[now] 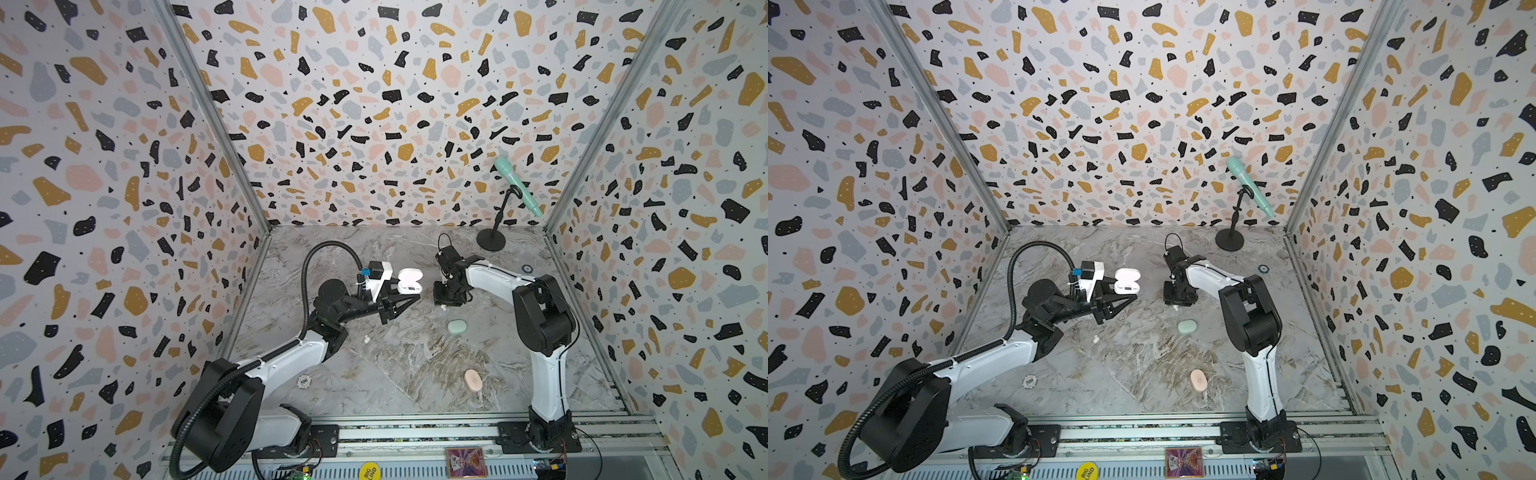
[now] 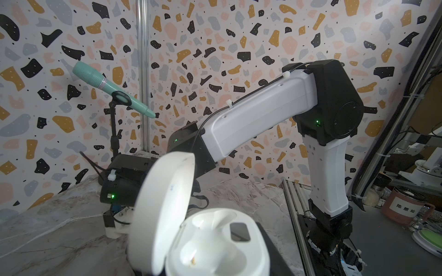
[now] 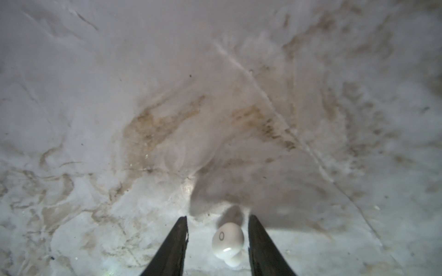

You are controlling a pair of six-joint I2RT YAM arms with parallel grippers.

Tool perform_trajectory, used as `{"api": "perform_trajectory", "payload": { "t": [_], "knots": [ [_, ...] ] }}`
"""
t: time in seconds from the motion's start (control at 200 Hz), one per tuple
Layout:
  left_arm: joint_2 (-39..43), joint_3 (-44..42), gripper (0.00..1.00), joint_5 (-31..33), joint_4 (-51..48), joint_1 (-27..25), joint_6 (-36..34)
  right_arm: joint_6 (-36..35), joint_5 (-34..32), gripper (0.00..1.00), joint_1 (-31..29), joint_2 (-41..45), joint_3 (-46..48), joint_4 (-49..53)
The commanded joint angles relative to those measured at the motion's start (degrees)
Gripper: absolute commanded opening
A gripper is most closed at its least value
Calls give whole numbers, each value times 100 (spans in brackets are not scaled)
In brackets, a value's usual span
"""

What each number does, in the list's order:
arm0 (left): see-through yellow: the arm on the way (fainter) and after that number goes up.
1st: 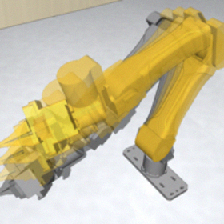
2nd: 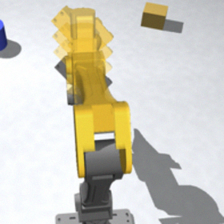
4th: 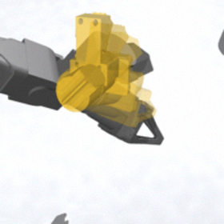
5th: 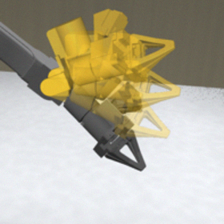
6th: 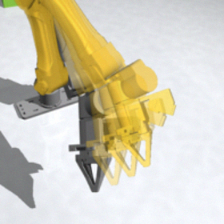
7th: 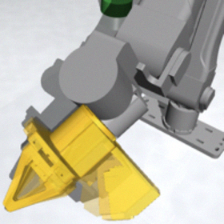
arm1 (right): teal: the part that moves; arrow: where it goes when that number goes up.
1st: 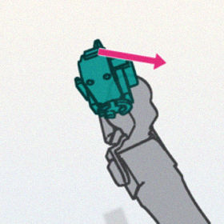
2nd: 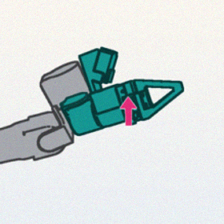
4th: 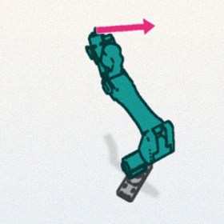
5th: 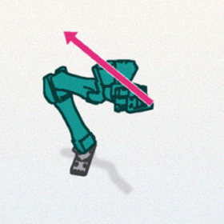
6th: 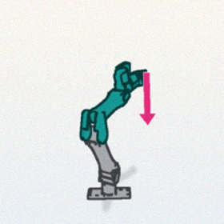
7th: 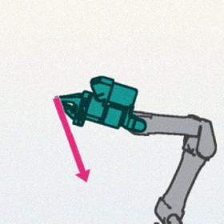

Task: Insert the wireless bluetooth earbuds into the charging case
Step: 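Close the right gripper on the white earbud and lift it, then carry the earbud with the right gripper toward the open case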

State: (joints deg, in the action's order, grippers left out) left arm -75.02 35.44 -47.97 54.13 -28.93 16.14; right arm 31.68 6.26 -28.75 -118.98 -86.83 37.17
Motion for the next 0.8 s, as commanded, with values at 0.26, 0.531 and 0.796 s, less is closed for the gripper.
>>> {"api": "perform_trajectory", "payload": {
  "t": [0.26, 0.531, 0.796],
  "knots": [
    [59, -49, 31, -107, 397, 28, 49, 104, -134, 28, -66, 33, 69, 291],
    [84, -38, 31, -112, 353, 28, 19, -51, -177, 21, -75, -5, 15, 407],
    [80, -29, 31, -100, 310, 28, -5, -387, -353, 28, -95, -60, -185, 835]
  ]
}}
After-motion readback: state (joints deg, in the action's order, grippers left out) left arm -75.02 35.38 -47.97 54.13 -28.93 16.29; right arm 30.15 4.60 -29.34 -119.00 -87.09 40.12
